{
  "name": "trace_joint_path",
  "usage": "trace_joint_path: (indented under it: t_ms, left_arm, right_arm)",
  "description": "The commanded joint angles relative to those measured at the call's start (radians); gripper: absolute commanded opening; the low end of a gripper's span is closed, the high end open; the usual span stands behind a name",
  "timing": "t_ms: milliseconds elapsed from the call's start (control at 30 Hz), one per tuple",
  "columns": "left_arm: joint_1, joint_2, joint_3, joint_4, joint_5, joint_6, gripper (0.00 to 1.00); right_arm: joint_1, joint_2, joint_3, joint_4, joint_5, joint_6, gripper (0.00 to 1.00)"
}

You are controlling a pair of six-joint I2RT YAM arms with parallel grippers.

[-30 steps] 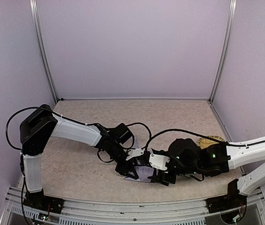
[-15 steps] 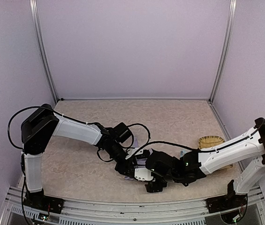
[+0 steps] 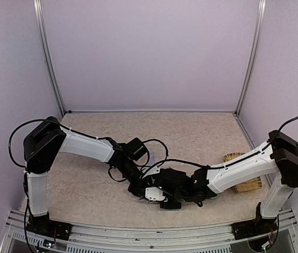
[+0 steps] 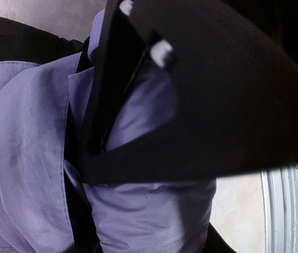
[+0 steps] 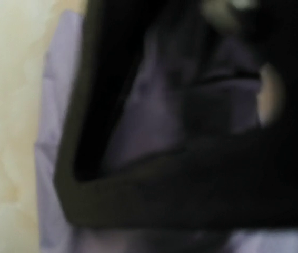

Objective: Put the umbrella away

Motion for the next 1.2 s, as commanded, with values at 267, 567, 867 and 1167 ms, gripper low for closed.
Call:
trace_joint_path:
  t_ms: [267, 567, 867, 1167]
  left_arm:
    - [0.059, -0.228, -0.214, 0.111, -0.268, -0.176, 0.99]
    - [0.070, -0.686, -0.375, 0.366, -0.530, -0.358, 0.99]
    - [-0.031, -1.119, -0.607, 0.618, -0.708, -0.314, 0.99]
    - [-0.163, -1.214, -0.734, 0.969, -0.489, -0.581, 0.99]
  right_arm:
    - [-0.024, 0.079, 0.045, -0.203, -0.179, 0.074, 0.17]
    - [-0.032, 0.079, 0.068, -0.275, -0.349, 0.125, 0.11]
    - [-0.036, 0.114, 0.079, -0.287, -0.392, 0.130, 0.07]
    - [-0.123, 0.184, 0.150, -0.424, -0.756, 0.132, 0.07]
